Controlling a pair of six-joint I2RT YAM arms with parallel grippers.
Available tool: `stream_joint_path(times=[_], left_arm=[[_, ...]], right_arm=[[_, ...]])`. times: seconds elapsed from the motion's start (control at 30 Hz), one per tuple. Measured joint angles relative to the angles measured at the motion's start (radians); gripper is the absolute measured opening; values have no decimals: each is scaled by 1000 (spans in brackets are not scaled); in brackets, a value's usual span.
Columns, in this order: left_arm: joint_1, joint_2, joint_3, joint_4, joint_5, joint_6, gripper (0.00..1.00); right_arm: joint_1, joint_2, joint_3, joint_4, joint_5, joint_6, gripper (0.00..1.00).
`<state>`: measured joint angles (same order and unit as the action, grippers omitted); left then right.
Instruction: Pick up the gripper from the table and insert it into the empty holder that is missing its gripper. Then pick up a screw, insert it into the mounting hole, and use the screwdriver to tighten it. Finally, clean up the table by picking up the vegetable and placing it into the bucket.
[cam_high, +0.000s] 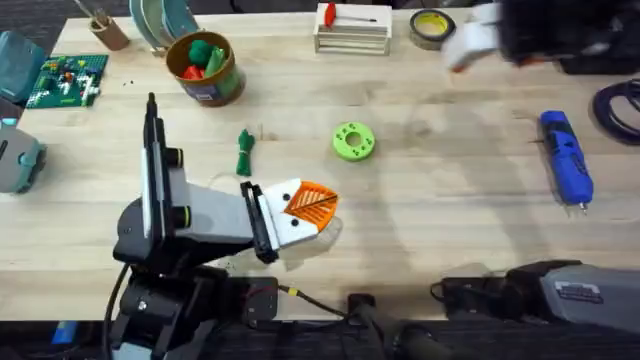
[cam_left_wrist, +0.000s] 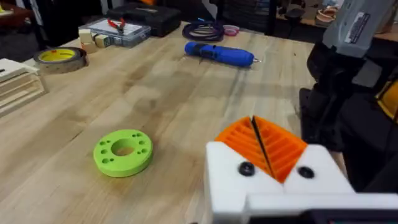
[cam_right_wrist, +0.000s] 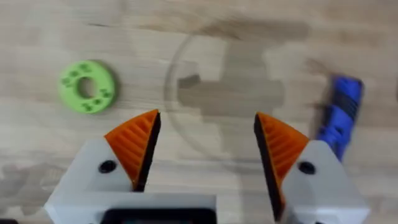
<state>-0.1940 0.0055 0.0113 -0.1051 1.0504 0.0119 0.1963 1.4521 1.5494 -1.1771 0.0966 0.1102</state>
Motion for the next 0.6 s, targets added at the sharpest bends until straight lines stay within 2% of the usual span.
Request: stream_joint_path(times=[0.2, 0.3, 0.5, 0.6], left_arm=[[0, 0, 0, 0, 0, 0, 6], [0, 0, 0, 0, 0, 0, 6], [0, 0, 0, 0, 0, 0, 6], [0, 0, 0, 0, 0, 0, 6]], right_arm=[[-369, 0, 0, -49, -101, -53, 894], [-515, 0, 0, -44, -127, -64, 894], [-731, 1, 0, -55, -152, -70, 895], [-797, 9, 0, -41, -167, -71, 896]])
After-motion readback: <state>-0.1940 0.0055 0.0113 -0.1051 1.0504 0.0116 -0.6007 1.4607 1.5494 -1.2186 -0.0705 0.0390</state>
